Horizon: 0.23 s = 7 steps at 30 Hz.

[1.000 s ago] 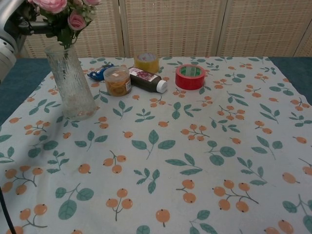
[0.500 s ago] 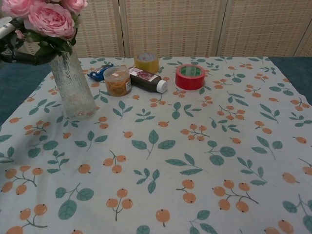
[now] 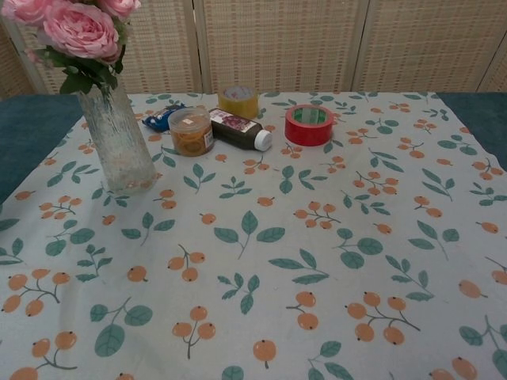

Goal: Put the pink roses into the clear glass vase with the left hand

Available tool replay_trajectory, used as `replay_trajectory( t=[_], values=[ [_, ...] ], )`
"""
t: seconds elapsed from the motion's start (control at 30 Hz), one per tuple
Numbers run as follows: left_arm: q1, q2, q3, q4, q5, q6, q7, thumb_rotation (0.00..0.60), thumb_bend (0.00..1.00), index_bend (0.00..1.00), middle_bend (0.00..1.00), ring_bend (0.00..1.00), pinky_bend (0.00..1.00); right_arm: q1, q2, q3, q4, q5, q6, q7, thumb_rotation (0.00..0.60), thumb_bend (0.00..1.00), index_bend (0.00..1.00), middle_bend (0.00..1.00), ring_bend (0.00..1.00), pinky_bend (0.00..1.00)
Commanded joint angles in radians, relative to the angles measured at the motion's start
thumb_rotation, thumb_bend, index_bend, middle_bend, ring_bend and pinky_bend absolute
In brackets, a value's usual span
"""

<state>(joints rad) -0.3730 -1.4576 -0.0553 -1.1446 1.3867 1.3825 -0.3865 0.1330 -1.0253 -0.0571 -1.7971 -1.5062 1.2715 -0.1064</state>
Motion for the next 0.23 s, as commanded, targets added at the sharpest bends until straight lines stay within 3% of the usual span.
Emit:
replay_trajectory(
  t=[0.03, 0.13, 0.23],
  values=[
    [0.128, 0.097, 0.136, -0.112, 0.083, 0.107, 0.220, 0.600, 0.34, 0.00, 0.00, 0.00, 0.02, 0.000, -0.003, 0.002, -0.002, 0.009, -0.002, -0.008, 0.600, 0.19, 0.00, 0.00, 0.00, 0.00],
    [0.166, 0.112, 0.164, -0.143, 0.122, 0.154, 0.338, 0.600, 0.34, 0.00, 0.00, 0.00, 0.02, 0.002, -0.007, 0.002, -0.004, 0.012, -0.009, -0.017, 0.600, 0.19, 0.00, 0.00, 0.00, 0.00],
    [0.179, 0.123, 0.146, -0.172, 0.123, 0.178, 0.386, 0.600, 0.34, 0.00, 0.00, 0.00, 0.02, 0.001, -0.007, -0.002, -0.005, 0.010, -0.011, -0.022, 0.600, 0.19, 0.00, 0.00, 0.00, 0.00]
  ],
)
